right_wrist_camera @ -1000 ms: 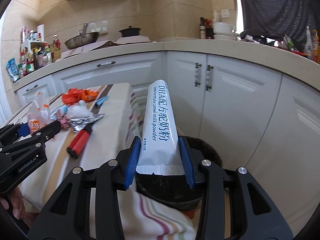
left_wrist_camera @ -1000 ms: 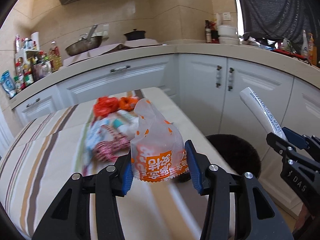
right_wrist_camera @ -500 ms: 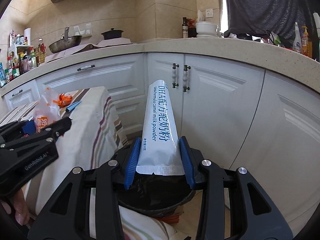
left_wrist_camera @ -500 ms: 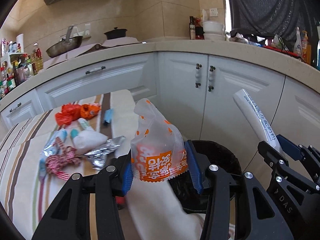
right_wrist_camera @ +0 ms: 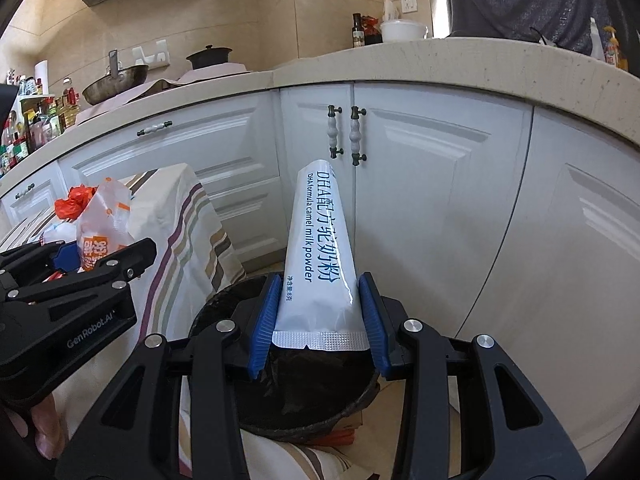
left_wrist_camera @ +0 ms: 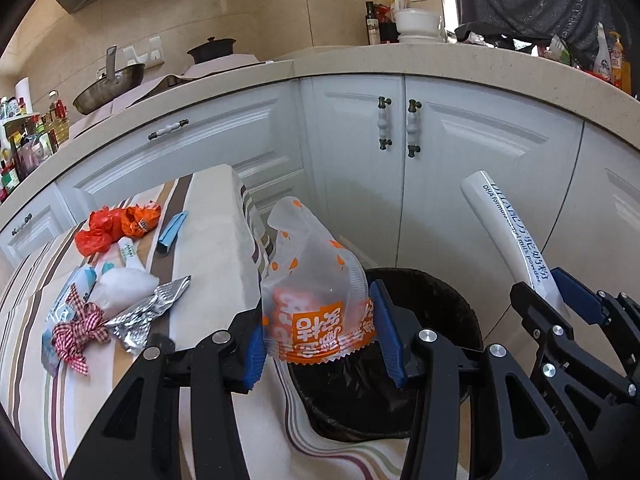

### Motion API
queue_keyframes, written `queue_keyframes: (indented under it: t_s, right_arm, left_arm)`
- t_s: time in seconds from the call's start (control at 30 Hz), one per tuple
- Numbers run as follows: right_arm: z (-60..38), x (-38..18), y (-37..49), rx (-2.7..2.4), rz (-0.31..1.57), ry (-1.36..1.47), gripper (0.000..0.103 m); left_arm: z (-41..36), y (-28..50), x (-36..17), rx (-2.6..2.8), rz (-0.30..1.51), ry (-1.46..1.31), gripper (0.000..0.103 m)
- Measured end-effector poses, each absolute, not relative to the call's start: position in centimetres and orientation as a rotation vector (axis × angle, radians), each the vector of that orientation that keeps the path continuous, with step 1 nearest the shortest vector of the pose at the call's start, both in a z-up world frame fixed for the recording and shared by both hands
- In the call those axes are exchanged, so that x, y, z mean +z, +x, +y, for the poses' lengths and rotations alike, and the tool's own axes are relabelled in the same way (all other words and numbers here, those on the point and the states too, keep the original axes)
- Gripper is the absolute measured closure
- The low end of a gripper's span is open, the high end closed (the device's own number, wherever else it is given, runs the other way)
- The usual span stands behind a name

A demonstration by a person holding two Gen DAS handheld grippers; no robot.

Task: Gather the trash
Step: 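Drop the white tube and orange-printed bag into the black bin with both grippers, then return to the table and grasp the red spray can with the right gripper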

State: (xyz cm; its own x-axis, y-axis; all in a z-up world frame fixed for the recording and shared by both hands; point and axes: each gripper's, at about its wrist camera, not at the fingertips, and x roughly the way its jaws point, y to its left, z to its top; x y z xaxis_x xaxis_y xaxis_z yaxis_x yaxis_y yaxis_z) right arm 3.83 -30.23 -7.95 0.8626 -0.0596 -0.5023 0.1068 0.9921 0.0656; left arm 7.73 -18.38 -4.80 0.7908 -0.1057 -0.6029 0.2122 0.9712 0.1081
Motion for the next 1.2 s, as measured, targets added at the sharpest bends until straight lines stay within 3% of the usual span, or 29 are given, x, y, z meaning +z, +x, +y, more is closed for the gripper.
queue_keyframes:
  t_s: [0.13,0.2,0.53,0.83,1.2]
  right_arm:
    - [-30.5,-8.3,4.9,-0.073,0.535,0.101,0.061]
    - [-30.7,-8.5,5.4,-0.084,0.538,0.105,0.049]
    - [-31.1,-8.5,5.2,-0.112,0.542,0.116,0.049]
    - [-30.5,-7.3,4.1,-0.124,0.521,0.12,0.049]
    - [-24.7,-5.2,3.6,-0.005,0.492,0.11,0.049]
  left_arm:
    - [-18.9,8.5,-5.0,-0.166,0.658,0.184,0.049]
    - [-19.1,8.8,-5.1,-0.166,0.663,0.188,0.044]
    - [-18.6,9.0,-4.6,-0.166,0.664,0.14,0.029]
    - [-16.8,7.8,-3.1,-0.16,0.617,0.133,0.028]
    - [-9.4,5.8,-1.3,-0.039,0.579,0.113,0.027]
